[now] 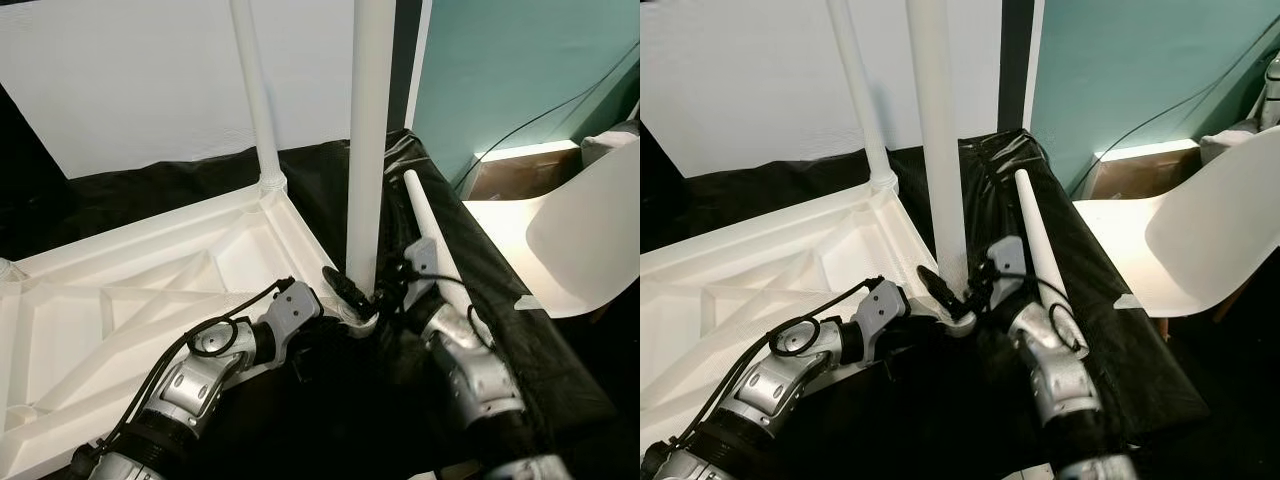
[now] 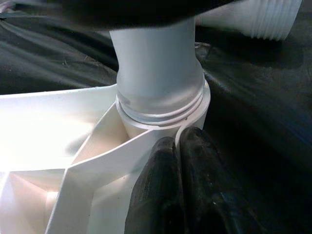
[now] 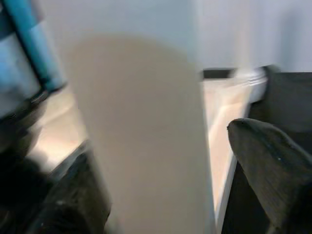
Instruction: Building children table
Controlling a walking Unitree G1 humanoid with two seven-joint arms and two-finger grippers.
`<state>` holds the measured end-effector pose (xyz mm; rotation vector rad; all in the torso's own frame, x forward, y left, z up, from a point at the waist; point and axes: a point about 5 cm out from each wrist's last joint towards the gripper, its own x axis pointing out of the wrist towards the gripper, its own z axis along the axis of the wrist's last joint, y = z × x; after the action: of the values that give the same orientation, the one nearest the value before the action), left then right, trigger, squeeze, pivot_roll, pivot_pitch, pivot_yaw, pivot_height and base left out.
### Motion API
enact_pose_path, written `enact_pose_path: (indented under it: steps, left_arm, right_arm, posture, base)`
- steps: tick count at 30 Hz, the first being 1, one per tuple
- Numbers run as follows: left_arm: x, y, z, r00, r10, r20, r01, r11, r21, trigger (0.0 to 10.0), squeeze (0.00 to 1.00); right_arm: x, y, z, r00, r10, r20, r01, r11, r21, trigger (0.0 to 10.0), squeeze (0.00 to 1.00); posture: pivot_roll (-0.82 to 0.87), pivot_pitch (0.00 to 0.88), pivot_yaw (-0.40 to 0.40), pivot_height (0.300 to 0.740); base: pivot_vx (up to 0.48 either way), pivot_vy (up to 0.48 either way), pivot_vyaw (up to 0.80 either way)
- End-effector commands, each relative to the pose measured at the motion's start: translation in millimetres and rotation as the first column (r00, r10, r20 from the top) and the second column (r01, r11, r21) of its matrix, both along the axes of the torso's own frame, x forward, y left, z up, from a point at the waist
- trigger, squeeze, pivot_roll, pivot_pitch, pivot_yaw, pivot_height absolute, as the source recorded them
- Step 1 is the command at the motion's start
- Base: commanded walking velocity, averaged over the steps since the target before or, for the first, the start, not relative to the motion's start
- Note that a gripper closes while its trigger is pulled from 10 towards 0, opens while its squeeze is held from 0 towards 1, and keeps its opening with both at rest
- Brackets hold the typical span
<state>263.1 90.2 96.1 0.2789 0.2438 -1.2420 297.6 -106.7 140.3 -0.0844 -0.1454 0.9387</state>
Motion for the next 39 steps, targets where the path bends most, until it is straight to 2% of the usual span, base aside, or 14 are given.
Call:
enact_pose_path:
  steps: [1, 5, 7, 8, 12, 21, 22, 28, 32, 33, 34, 36, 37, 39]
  left_arm:
    - [-24.7, -7.1, -30, 0.972, -0.140, -0.190, 0.138, 0.990, -0.025, 10.0, 0.00]
    - [-23.6, -7.9, -29, 0.972, -0.141, -0.187, 0.138, 0.990, -0.025, 10.0, 0.00]
    - [-23.0, -8.0, -29, 0.973, -0.139, -0.185, 0.136, 0.990, -0.025, 10.0, 0.00]
    - [-23.0, -8.0, -29, 0.973, -0.139, -0.185, 0.136, 0.990, -0.025, 10.0, 0.00]
    - [-24.3, -6.6, -29, 0.974, -0.131, -0.186, 0.129, 0.991, -0.022, 10.0, 0.00]
    - [-23.4, -5.9, -30, 0.975, -0.123, -0.183, 0.121, 0.992, -0.021, 10.0, 0.00]
    - [-23.4, -5.3, -29, 0.976, -0.120, -0.182, 0.119, 0.993, -0.021, 10.0, 0.00]
    - [-24.4, -3.1, -30, 0.976, -0.114, -0.184, 0.112, 0.994, -0.018, 10.0, 0.00]
    - [-26.0, -3.2, -31, 0.976, -0.112, -0.185, 0.111, 0.994, -0.017, 10.0, 0.00]
    - [-26.0, -2.9, -30, 0.977, -0.109, -0.184, 0.108, 0.994, -0.019, 10.0, 0.00]
    - [-26.0, -2.9, -30, 0.977, -0.109, -0.184, 0.108, 0.994, -0.019, 10.0, 0.00]
    - [-26.1, -1.5, -31, 0.977, -0.104, -0.185, 0.103, 0.995, -0.017, 10.0, 0.00]
    - [-26.1, -1.5, -31, 0.977, -0.104, -0.185, 0.103, 0.995, -0.017, 10.0, 0.00]
    - [-27.1, -0.4, -32, 0.977, -0.102, -0.187, 0.101, 0.995, -0.015, 10.0, 0.00]
  right_arm:
    - [-2.1, 1.7, -6, 0.995, 0.089, -0.039, -0.090, 0.996, -0.017, 10.0, 0.00]
    - [-2.0, -5.9, -6, 0.981, 0.182, -0.067, -0.187, 0.980, -0.072, 10.0, 0.00]
    - [3.1, -18.5, -4, 0.959, 0.263, -0.101, -0.276, 0.950, -0.145, 10.0, 0.00]
    - [3.1, -18.5, -4, 0.959, 0.263, -0.101, -0.276, 0.950, -0.145, 10.0, 0.00]
    - [23.4, -32.2, 1, 0.956, 0.271, -0.112, -0.291, 0.924, -0.247, 10.0, 0.00]
    - [29.9, -26.4, 2, 0.932, 0.337, -0.134, -0.362, 0.888, -0.283, 10.0, 0.00]
    - [29.6, -26.5, 2, 0.921, 0.361, -0.148, -0.389, 0.878, -0.280, 0.0, 0.00]
    - [31.5, -29.5, 2, 0.909, 0.383, -0.166, -0.415, 0.867, -0.276, 0.0, 0.00]
    - [29.9, -35.1, 1, 0.926, 0.352, -0.137, -0.377, 0.883, -0.280, 0.0, 0.00]
    - [28.9, -34.4, 3, 0.948, 0.306, -0.091, -0.319, 0.911, -0.262, 0.0, 0.00]
    - [28.9, -34.4, 3, 0.948, 0.306, -0.091, -0.319, 0.911, -0.262, 0.0, 0.00]
    - [27.0, -33.2, 2, 0.996, 0.085, 0.004, -0.084, 0.983, -0.162, 0.0, 0.00]
    - [27.0, -33.2, 2, 0.996, 0.085, 0.004, -0.084, 0.983, -0.162, 0.0, 0.00]
    - [21.1, -34.0, -5, 0.994, -0.102, 0.041, 0.105, 0.991, -0.087, 0.0, 0.00]
  posture:
    - [0.03, 0.000, -0.006, 0.740]
    - [0.03, 0.000, -0.007, 0.740]
    - [0.03, 0.000, -0.009, 0.740]
    - [0.03, 0.000, -0.009, 0.740]
    - [0.04, 0.000, -0.014, 0.740]
    - [0.05, 0.000, -0.019, 0.740]
    - [0.06, 0.000, -0.021, 0.740]
    - [0.06, 0.000, -0.020, 0.740]
    - [0.07, 0.000, -0.019, 0.740]
    - [0.07, 0.000, -0.019, 0.740]
    - [0.07, 0.000, -0.019, 0.740]
    - [0.06, 0.000, -0.022, 0.740]
    - [0.06, 0.000, -0.022, 0.740]
    - [0.06, 0.000, -0.019, 0.740]
  base:
    - [0.000, 0.000, 0.00]
    - [0.000, 0.000, 0.00]
    - [0.000, 0.000, 0.00]
    - [0.000, 0.000, 0.00]
    - [0.000, 0.000, 0.00]
    - [0.000, 0.000, 0.00]
    - [0.000, 0.000, 0.00]
    - [0.000, 0.000, 0.00]
    - [0.000, 0.000, 0.00]
    - [0.000, 0.000, 0.00]
    - [0.000, 0.000, 0.00]
    - [0.000, 0.000, 0.00]
    - [0.000, 0.000, 0.00]
    - [0.000, 0.000, 0.00]
